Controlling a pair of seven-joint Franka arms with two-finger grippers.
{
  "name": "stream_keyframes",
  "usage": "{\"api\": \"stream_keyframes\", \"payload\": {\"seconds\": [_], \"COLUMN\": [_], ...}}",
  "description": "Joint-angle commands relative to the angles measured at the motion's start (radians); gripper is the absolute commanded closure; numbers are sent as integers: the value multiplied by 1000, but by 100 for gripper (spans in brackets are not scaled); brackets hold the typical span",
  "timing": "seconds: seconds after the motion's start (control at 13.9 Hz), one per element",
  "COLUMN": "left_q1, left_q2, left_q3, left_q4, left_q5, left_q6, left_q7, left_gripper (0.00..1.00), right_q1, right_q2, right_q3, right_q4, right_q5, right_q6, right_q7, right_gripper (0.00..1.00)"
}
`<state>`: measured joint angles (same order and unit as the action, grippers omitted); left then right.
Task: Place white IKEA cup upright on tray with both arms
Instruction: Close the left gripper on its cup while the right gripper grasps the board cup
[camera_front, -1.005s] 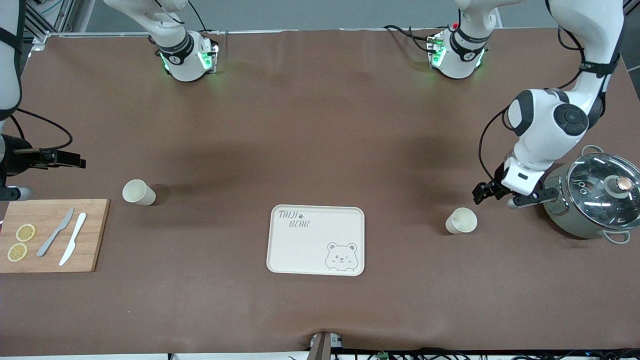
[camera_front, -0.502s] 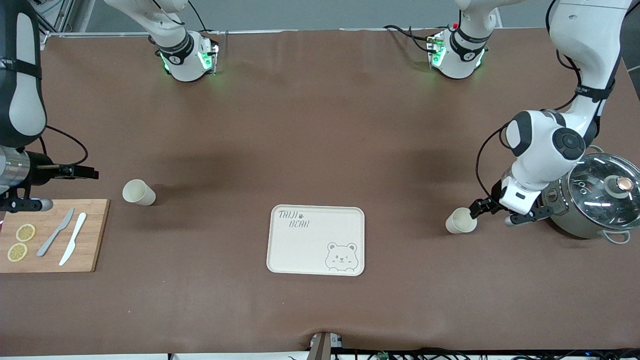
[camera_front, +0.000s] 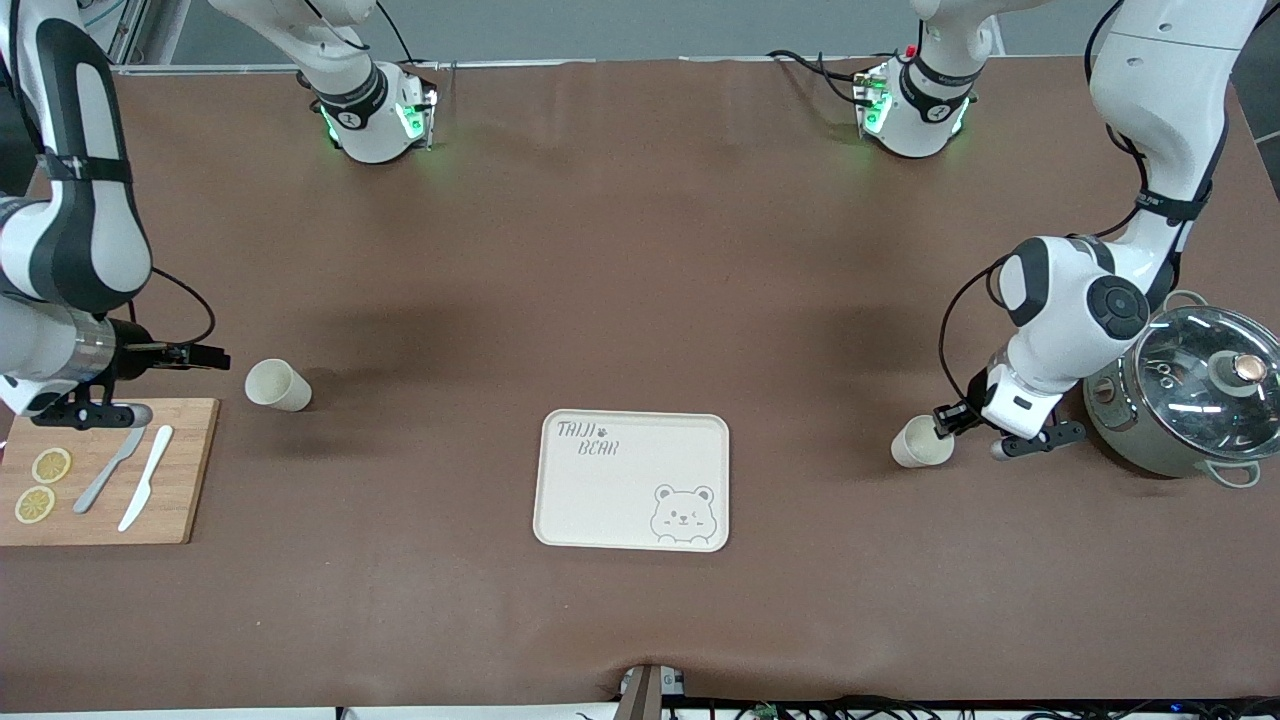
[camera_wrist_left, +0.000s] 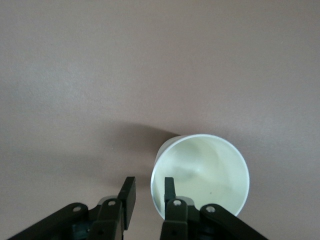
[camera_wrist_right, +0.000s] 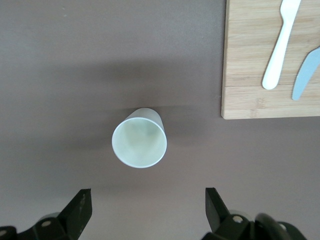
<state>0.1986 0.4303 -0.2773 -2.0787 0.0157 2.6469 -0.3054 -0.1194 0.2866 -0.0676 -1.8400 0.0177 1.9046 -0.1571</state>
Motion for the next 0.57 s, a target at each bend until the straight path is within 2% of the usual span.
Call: {"api": "stream_keyframes", "payload": {"seconds": [0.0, 0.07, 0.43, 0.5], "left_q1": [1, -1, 1, 1], "left_q2": [13, 15, -7, -11], "left_q3": [-8, -8, -48, -57], "left_q4": [3, 3, 11, 15], "left_q5": [-14, -14, -10, -8], "left_q6": [-4, -4, -12, -12], "left_q7": [0, 0, 15, 8], "left_gripper": [96, 100, 100, 100], "right_q1": [-26, -28, -39, -42], "right_q2": [-15, -12, 6, 20], "right_q3": [15, 15, 15, 15], "right_q4": [-91, -116, -183, -185], "right_q5": [16, 16, 16, 16], "right_q6": [94, 126, 235, 252], "right_q7": [8, 10, 8, 8], "right_gripper": [2, 5, 25, 26]}}
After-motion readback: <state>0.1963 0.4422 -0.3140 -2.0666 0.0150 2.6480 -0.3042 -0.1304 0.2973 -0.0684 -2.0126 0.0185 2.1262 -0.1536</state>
